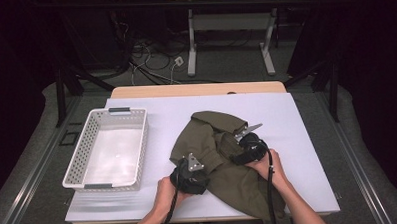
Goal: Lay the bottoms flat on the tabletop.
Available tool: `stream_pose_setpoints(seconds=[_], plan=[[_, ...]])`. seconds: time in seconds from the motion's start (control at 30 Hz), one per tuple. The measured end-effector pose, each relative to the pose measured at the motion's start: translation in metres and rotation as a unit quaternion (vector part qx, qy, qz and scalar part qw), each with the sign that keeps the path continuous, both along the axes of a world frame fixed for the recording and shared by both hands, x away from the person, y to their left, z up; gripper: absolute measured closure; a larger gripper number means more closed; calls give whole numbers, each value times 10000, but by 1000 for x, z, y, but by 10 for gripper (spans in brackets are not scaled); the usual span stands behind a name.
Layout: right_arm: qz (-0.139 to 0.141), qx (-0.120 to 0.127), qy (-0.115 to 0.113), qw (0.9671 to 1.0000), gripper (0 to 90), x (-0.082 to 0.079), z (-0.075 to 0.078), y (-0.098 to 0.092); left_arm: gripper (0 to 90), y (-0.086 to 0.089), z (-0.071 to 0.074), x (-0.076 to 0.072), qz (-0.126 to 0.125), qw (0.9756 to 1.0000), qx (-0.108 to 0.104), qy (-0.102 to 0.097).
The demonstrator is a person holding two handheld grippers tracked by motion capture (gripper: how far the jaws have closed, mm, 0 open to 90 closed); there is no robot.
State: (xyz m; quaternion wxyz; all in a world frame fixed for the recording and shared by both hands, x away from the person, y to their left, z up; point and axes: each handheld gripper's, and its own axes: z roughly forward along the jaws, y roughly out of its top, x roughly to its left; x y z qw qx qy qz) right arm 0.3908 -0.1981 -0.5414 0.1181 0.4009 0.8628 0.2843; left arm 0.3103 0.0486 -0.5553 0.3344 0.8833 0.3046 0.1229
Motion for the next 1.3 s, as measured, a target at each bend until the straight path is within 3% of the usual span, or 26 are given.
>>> stream_pose_setpoints(seconds=[0.07,0.1,0.2,0.27,0.4,0.5,0.7,1.03,1.13,1.17,1.23,1.3], plan=[[-6,-35,7,10000,359,0,1,-2,496,0,-1,-2,-59,9999,-58,-112],[8,70,-26,10000,364,0,0,-2,549,1,-2,-2,-122,9998,-98,-110],[3,-106,85,9999,373,-1,3,-1,731,3,-3,0,-114,9997,-112,-187],[20,1,-13,10000,376,-1,1,-1,783,4,-3,1,-125,9997,-195,-110],[24,37,10,10000,384,-1,1,-1,866,3,-3,0,-189,9995,-138,-222],[26,44,35,10000,396,-2,2,-3,886,5,-1,2,-227,9995,-182,-134],[57,133,33,9999,415,-5,4,-6,889,13,8,5,-150,9995,-119,-259],[297,265,319,9987,421,-12,8,2,889,32,18,16,365,9979,123,-511],[424,210,258,9985,422,-14,9,6,890,33,17,19,488,9968,232,-593],[336,239,316,9986,421,-15,9,8,890,34,16,21,499,9970,188,-561],[379,229,245,9987,391,-14,10,5,884,35,15,21,489,9975,150,-496],[234,244,155,9993,335,-12,12,1,869,35,16,19,488,9976,123,-477]])
